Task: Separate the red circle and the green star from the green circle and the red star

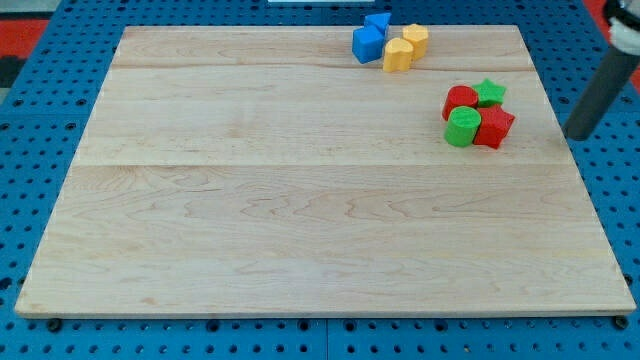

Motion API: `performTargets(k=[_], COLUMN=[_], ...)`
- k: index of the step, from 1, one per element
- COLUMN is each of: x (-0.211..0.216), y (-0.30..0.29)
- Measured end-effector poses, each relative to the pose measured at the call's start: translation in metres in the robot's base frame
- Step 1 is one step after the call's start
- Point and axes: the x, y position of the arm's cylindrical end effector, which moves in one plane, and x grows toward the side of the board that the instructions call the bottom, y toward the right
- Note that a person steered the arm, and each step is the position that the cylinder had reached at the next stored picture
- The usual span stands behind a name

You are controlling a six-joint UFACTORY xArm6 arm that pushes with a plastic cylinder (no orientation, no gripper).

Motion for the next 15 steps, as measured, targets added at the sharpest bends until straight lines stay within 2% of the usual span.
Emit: performTargets(k=[2, 3, 4, 5, 7, 9, 10, 11, 13, 14, 15], x=[-0.075, -0.072, -0.046, -0.043, -0.112, -0.094, -0.078, -0.068, -0.026, -0.053, -0.084], y=[-0.076, -0.092, -0.078, -0.112, -0.154, -0.147, -0.122, -0.133, -0.218, -0.223, -0.203])
